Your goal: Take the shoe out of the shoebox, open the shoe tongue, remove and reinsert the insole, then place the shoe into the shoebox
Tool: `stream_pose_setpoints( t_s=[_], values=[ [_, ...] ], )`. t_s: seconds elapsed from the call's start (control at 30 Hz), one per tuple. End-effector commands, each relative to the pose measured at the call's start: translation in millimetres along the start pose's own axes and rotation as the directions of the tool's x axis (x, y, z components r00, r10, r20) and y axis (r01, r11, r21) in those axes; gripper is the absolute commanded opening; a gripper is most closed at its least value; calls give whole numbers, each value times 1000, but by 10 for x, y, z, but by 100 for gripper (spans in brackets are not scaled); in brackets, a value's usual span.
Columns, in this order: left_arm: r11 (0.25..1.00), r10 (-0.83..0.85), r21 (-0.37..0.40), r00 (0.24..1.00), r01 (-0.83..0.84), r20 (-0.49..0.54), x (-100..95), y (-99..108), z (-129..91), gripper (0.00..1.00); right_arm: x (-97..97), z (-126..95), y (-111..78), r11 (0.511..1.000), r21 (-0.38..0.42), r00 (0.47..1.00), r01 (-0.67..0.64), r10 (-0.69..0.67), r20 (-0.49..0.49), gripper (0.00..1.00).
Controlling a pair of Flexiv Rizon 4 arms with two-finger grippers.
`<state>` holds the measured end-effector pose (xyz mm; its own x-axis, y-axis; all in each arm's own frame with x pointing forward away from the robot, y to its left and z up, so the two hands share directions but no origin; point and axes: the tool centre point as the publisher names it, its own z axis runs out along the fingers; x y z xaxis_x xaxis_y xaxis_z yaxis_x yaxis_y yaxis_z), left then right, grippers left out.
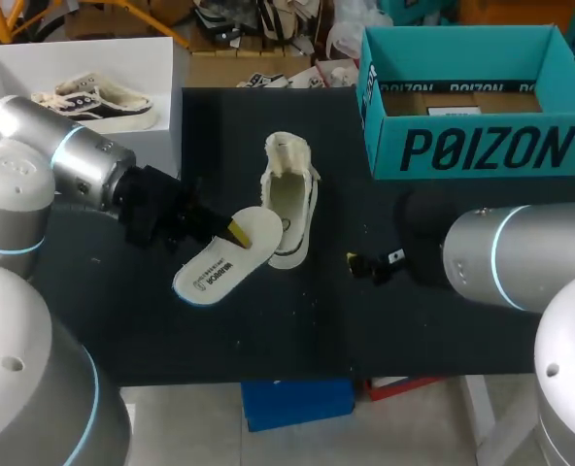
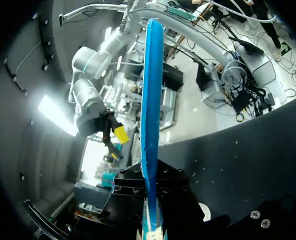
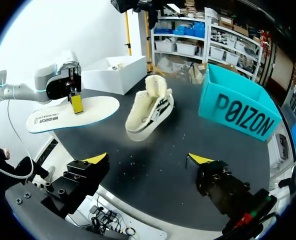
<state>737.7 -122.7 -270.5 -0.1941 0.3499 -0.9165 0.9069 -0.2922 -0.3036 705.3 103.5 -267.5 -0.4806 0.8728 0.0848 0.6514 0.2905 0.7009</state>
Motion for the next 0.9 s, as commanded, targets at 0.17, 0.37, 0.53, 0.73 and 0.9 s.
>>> stream_pose_setpoints(
  t_s=[0.17, 0.37, 0.53, 0.73, 0.9],
  values=[
    [997, -72, -16, 994, 71, -86, 125, 134, -50, 0, 9, 12, -15, 1000, -5, 1000, -1, 1, 1, 100],
    [993, -120, -39, 983, 116, -141, 194, 213, -11, 0, 9, 12, -15, 1000, -5, 1000, -1, 1, 1, 100],
    [989, -144, -61, 972, 134, -185, 210, 312, 22, 0, 9, 12, -15, 1000, -5, 1000, -1, 1, 1, 100],
    [989, -136, -73, 973, 125, -185, 211, 321, 26, 0, 9, 12, -15, 1000, -5, 1000, -1, 1, 1, 100],
    [989, -136, -73, 973, 125, -185, 211, 321, 26, 0, 9, 12, -15, 1000, -5, 1000, -1, 1, 1, 100]
  ],
)
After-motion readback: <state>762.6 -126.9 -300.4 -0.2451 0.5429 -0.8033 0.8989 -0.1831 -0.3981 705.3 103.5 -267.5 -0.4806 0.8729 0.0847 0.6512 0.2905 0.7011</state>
